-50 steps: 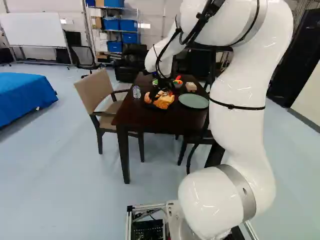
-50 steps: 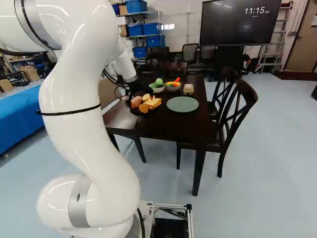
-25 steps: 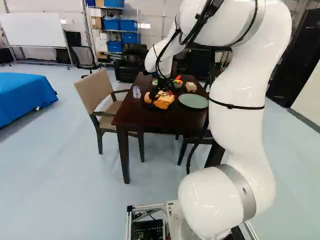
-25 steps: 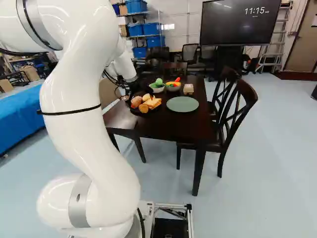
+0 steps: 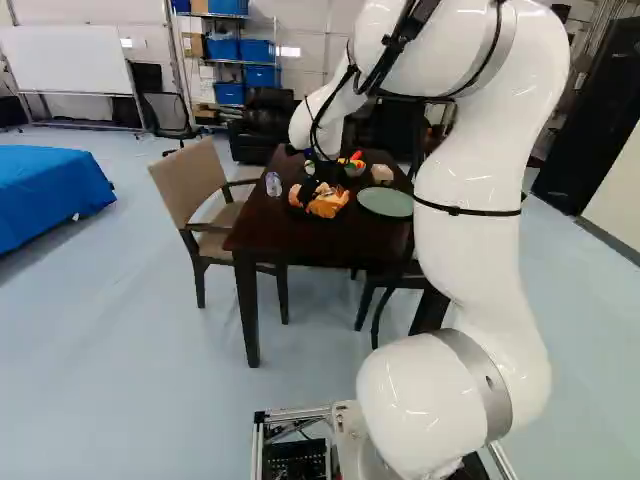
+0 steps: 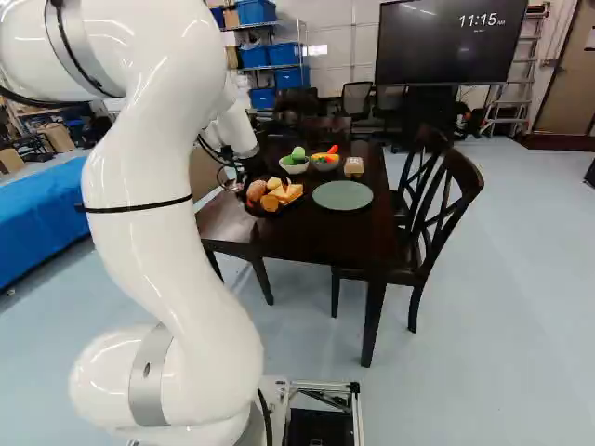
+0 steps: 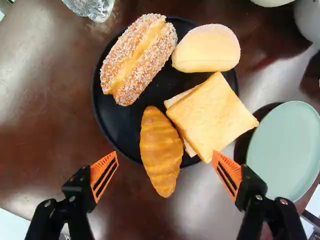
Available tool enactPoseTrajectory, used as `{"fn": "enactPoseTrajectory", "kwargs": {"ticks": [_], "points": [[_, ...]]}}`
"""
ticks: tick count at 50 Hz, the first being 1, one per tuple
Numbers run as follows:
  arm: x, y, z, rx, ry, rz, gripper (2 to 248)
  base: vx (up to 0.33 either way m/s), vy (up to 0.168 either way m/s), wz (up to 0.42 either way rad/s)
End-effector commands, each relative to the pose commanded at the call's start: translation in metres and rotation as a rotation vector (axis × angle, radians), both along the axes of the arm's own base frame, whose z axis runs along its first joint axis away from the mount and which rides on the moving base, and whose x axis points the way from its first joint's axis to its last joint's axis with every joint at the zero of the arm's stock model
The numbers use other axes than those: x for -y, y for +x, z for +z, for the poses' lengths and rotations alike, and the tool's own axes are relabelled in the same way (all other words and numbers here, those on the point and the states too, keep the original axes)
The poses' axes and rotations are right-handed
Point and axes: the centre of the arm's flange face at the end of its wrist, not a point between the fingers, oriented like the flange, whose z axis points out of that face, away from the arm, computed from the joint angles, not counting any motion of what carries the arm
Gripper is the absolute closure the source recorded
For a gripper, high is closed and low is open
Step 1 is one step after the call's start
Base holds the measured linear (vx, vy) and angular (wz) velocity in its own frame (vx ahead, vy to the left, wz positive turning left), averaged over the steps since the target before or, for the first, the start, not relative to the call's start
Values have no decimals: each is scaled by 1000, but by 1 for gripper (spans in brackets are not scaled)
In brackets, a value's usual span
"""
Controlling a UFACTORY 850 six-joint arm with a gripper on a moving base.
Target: Move the croissant to the empty plate
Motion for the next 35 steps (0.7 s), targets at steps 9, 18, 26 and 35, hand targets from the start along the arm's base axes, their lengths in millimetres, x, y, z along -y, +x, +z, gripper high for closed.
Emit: {"fn": "enactPoseTrajectory", "kwargs": {"ticks": [9,18,26,35], "points": [[0,0,0,0,0,0,3,0,0,0],[0,0,0,0,0,0,4,0,0,0],[0,0,0,0,0,0,17,0,0,0],[0,0,0,0,0,0,20,0,0,0]]}}
